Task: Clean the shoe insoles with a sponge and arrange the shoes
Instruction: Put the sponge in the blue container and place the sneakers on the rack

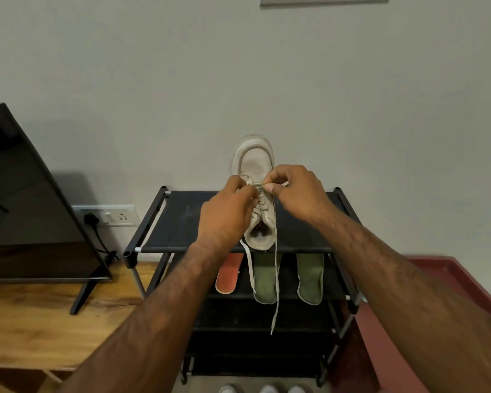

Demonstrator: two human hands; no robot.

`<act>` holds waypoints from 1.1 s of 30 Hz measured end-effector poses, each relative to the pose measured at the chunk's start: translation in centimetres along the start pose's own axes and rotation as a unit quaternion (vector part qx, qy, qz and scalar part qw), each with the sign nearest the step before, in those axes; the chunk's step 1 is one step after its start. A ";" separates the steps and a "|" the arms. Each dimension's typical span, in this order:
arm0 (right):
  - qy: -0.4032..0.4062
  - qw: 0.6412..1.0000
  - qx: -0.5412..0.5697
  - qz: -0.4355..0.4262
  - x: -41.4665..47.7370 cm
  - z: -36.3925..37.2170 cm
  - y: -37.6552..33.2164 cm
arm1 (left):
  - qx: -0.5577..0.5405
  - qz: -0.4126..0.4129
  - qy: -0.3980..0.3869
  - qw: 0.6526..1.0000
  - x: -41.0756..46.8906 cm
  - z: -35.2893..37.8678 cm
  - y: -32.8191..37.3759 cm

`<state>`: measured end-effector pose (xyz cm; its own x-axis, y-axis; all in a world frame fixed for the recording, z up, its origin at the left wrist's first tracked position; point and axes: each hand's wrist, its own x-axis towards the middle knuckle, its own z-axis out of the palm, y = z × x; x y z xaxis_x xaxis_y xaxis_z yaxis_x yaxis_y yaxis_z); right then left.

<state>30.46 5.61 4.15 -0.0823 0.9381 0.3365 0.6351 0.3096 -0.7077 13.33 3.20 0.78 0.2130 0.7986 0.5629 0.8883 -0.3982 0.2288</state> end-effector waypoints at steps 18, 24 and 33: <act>0.030 0.932 -0.310 -0.184 -2.0 1.5 1.2 | 0.010 -0.034 -0.047 0.998 2.0 0.4 -0.5; 0.054 0.877 -0.432 -0.206 -2.0 1.3 0.6 | -0.006 -0.019 -0.076 0.997 2.6 0.2 0.1; 0.045 0.878 -0.421 -0.224 -1.3 1.5 1.4 | -0.140 -0.070 -0.073 0.985 2.8 0.9 0.6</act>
<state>30.33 5.02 1.74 -0.4313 0.7237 0.5387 0.9003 0.3839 0.2050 14.79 5.64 1.78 0.1699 0.9027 0.3953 0.7706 -0.3717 0.5176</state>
